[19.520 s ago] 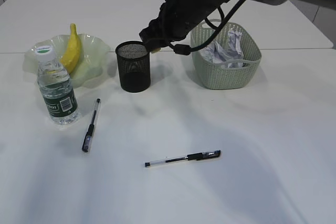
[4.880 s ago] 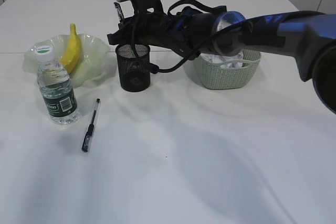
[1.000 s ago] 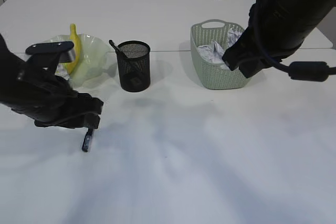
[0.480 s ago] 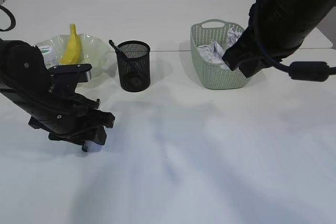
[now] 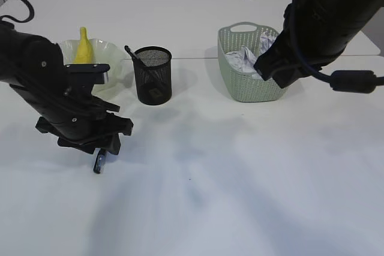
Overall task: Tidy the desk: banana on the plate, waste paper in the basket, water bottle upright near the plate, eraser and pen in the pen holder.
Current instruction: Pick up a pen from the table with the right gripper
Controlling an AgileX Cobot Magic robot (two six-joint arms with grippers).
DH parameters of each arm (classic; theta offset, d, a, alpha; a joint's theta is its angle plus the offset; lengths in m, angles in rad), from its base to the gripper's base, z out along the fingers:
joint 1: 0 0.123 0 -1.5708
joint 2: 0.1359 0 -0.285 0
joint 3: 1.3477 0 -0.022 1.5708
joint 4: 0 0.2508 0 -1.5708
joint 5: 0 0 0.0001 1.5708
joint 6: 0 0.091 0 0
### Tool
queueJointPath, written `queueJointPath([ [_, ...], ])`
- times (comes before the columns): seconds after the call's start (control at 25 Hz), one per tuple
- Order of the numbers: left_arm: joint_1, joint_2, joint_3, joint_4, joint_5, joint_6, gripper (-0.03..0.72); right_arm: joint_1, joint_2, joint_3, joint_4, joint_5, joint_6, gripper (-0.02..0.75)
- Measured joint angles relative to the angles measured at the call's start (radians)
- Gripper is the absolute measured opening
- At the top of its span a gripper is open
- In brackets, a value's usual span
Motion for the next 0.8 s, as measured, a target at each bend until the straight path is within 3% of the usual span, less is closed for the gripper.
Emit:
queueJointPath([
  [0.2, 0.006, 0.065, -0.070, 0.019, 0.090, -0.014, 0.354, 0.000, 0.000, 0.000, 0.000, 0.000, -0.002, 0.019],
  [0.8, 0.006, 0.114, -0.078, 0.027, 0.108, -0.070, 0.353, 0.000, 0.000, 0.000, 0.000, 0.000, -0.006, 0.019],
])
